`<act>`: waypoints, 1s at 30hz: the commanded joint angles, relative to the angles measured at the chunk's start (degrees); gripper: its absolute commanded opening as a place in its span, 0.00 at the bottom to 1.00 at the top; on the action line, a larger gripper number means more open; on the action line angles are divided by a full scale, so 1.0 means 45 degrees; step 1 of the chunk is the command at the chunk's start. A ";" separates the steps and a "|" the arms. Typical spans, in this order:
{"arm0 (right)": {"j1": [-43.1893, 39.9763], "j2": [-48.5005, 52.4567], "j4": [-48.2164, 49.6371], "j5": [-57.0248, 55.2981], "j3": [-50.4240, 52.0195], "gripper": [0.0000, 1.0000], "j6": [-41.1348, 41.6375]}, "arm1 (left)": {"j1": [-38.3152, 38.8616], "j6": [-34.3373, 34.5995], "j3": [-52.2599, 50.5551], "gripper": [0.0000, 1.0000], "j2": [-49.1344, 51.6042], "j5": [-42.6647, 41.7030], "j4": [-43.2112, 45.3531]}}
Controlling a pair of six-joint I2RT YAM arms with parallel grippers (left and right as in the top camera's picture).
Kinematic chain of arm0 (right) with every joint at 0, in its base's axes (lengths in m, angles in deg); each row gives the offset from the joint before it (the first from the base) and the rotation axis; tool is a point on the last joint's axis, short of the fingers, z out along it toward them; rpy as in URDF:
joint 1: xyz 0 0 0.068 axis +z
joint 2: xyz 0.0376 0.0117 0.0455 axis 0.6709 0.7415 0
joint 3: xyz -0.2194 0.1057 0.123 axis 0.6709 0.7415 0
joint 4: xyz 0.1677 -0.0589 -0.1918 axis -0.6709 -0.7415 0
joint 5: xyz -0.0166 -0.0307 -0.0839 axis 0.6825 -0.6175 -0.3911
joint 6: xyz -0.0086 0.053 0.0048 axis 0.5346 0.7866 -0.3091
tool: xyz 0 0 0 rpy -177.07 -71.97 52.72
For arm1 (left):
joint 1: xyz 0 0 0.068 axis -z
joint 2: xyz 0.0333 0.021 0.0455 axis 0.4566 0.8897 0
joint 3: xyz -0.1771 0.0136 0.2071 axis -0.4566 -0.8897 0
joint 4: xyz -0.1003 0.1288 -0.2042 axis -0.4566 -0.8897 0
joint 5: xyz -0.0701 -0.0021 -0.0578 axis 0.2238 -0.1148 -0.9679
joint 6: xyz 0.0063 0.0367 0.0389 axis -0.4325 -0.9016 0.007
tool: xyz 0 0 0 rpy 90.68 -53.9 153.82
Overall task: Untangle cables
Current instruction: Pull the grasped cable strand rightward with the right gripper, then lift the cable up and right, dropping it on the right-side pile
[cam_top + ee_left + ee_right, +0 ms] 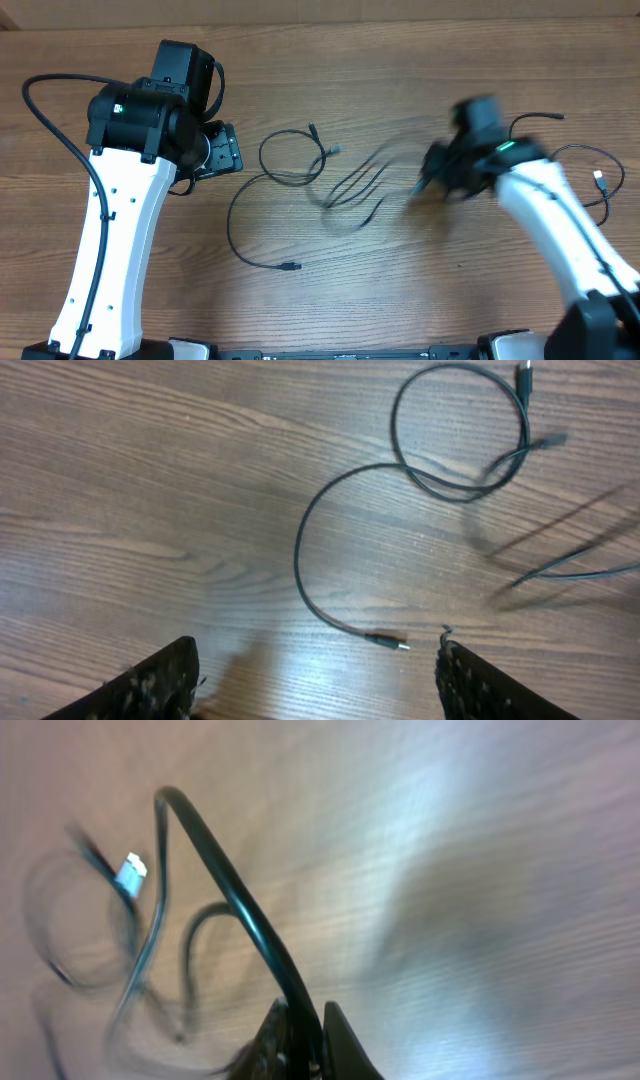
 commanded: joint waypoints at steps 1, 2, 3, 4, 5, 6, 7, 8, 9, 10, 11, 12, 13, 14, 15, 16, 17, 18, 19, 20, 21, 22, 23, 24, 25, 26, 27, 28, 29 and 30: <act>-0.1593 -0.0695 -0.1122 -0.1190 -0.2973 0.04 -0.1700 | -0.0024 0.0078 0.0214 0.76 -0.0146 0.0024 0.0010; -0.2093 -0.0695 -0.1506 -0.1341 -0.3730 0.04 -0.1802 | -0.0024 0.0078 0.0214 0.76 -0.0146 0.0024 0.0010; -0.2516 -0.0695 -0.1787 -0.1486 -0.4318 0.04 -0.1831 | -0.0024 0.0078 0.0214 0.76 -0.0146 0.0024 0.0015; -0.2929 -0.0695 -0.2016 -0.1656 -0.4828 0.04 -0.1831 | -0.0024 0.0078 0.0214 0.76 -0.0146 0.0024 0.0015; -0.3381 -0.0695 -0.2181 -0.1831 -0.5280 0.04 -0.1826 | -0.0024 0.0078 0.0214 0.76 -0.0146 0.0024 0.0019; -0.3769 -0.0699 -0.2244 -0.1967 -0.5547 0.04 -0.1831 | -0.0024 0.0078 0.0214 0.76 -0.0146 0.0024 0.0015; -0.4148 -0.0699 -0.2293 -0.2132 -0.5727 0.04 -0.1826 | -0.0024 0.0078 0.0214 0.76 -0.0146 0.0024 0.0015; -0.4600 -0.0699 -0.2327 -0.2302 -0.5799 0.04 -0.1831 | -0.0024 0.0073 0.0214 0.76 -0.0146 0.0024 0.0015; -0.4964 -0.0695 -0.2385 -0.2463 -0.5795 0.04 -0.1826 | -0.0024 0.0073 0.0214 0.76 -0.0146 0.0024 0.0015; -0.5323 -0.0685 -0.2477 -0.2715 -0.5785 0.04 -0.1821 | -0.0024 0.0073 0.0214 0.76 -0.0146 0.0029 0.0015; -0.5722 -0.0641 -0.2589 -0.3079 -0.5770 0.04 -0.1773 | -0.0024 0.0073 0.0214 0.77 -0.0146 0.0029 0.0015; -0.6067 -0.0597 -0.2671 -0.3385 -0.5770 0.04 -0.1622 | -0.0024 0.0073 0.0214 0.77 -0.0146 0.0029 0.0015; -0.6392 -0.0563 -0.2710 -0.3633 -0.5770 0.04 -0.1399 | -0.0024 0.0073 0.0214 0.77 -0.0146 0.0029 0.0019; -0.6751 -0.0515 -0.2710 -0.3784 -0.5770 0.04 -0.1336 | -0.0024 0.0073 0.0214 0.77 -0.0146 0.0029 0.0015; -0.7038 -0.0505 -0.2696 -0.3823 -0.5770 0.04 -0.1326 | -0.0024 0.0073 0.0214 0.77 -0.0146 0.0029 0.0019; -0.7359 -0.0500 -0.2642 -0.3793 -0.5770 0.04 -0.1044 | -0.0024 0.0073 0.0214 0.77 -0.0146 0.0029 0.0019; -0.7597 -0.0500 -0.2535 -0.3473 -0.5770 0.04 -0.0811 | -0.0024 0.0073 0.0214 0.77 -0.0146 0.0029 0.0019; -0.7834 -0.0510 -0.2336 -0.2623 -0.5775 0.04 -0.0903 | -0.0024 0.0078 0.0214 0.77 -0.0146 0.0029 0.0019; -0.7995 -0.0520 -0.2147 -0.1603 -0.5775 0.04 -0.1375 | -0.0024 0.0078 0.0214 0.77 -0.0146 0.0029 0.0024; -0.8106 -0.0520 -0.1953 -0.0423 -0.5775 0.04 -0.2089 | -0.0024 0.0078 0.0214 0.77 -0.0146 0.0029 0.0058; -0.8170 -0.0520 -0.1705 0.1195 -0.5775 0.04 -0.2968 | -0.0024 0.0078 0.0214 0.77 -0.0146 0.0024 0.0092; -0.8179 -0.0520 -0.1515 0.2618 -0.5775 0.04 -0.3711 | -0.0024 0.0083 0.0214 0.77 -0.0146 0.0024 0.0112; -0.8179 -0.0525 -0.1384 0.4148 -0.5795 0.04 -0.4294 | -0.0024 0.0083 0.0214 0.77 -0.0146 0.0024 0.0141; -0.8131 -0.0529 -0.1297 0.5513 -0.5799 0.04 -0.4634 | -0.0024 0.0083 0.0214 0.77 -0.0146 0.0024 0.0165; -0.8019 -0.0529 -0.1243 0.7043 -0.5799 0.04 -0.5056 | -0.0024 0.0083 0.0214 0.77 -0.0146 0.0024 0.0199; -0.7888 -0.0529 -0.1209 0.8636 -0.5795 0.04 -0.5450 | -0.0024 0.0083 0.0214 0.78 -0.0146 0.0024 0.0219; -0.7732 -0.0529 -0.1151 1.0001 -0.5795 0.04 -0.5809 | -0.0024 0.0083 0.0214 0.77 -0.0146 0.0024 0.0248; -0.7548 -0.0529 -0.1083 1.1356 -0.5795 0.04 -0.6251 | -0.0024 0.0078 0.0214 0.77 -0.0146 0.0024 0.0262; -0.7363 -0.0529 -0.0942 1.2259 -0.5795 0.04 -0.6475 | -0.0024 0.0083 0.0214 0.78 -0.0146 0.0019 0.0272; -0.7150 -0.0544 -0.0680 1.2998 -0.5795 0.04 -0.6499 | -0.0024 0.0078 0.0214 0.78 -0.0146 0.0024 0.0272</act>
